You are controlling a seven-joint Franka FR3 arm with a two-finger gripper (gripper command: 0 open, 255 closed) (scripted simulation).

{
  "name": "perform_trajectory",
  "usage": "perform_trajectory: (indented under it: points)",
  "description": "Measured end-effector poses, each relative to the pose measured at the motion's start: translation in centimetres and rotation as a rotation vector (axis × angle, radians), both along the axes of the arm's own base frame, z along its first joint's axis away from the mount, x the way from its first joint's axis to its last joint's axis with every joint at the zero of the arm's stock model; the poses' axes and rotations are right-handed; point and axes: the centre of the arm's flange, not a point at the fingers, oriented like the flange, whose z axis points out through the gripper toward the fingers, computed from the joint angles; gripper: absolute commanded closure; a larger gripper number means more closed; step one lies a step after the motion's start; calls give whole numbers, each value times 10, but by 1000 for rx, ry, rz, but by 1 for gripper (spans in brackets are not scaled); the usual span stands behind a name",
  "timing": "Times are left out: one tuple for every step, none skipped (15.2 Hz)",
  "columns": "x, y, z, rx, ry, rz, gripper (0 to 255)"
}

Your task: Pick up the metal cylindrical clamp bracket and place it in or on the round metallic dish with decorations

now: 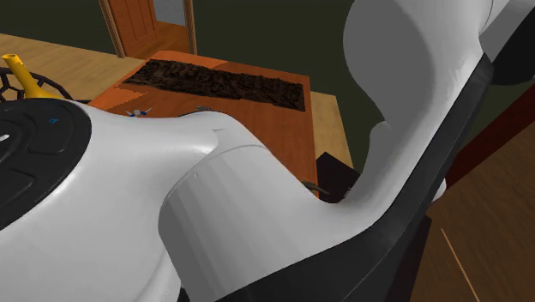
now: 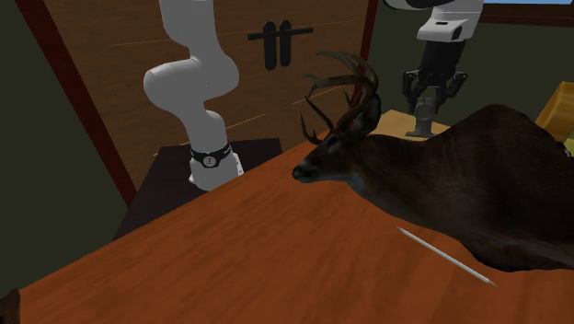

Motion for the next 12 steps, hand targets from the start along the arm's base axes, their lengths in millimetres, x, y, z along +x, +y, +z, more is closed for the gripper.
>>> perform_trajectory:
  points:
    - [0,0,-6,0,0,0,255]
    - [0,0,-11,0,0,0,255]
    - [-1,0,-15,0,0,0,255]
    - [0,-1,-21,0,0,0,255]
    - [-1,-1,-27,0,0,0,255]
    - [-1,-1,-32,0,0,0,255]
    - [0,0,-37,0,0,0,255]
    - [0,0,-43,0,0,0,255]
    - [0,0,-48,0,0,0,255]
    - [1,-1,-52,0,0,0,255]
    - [1,-1,-60,0,0,0,255]
    - [1,0,-64,0,0,0,255]
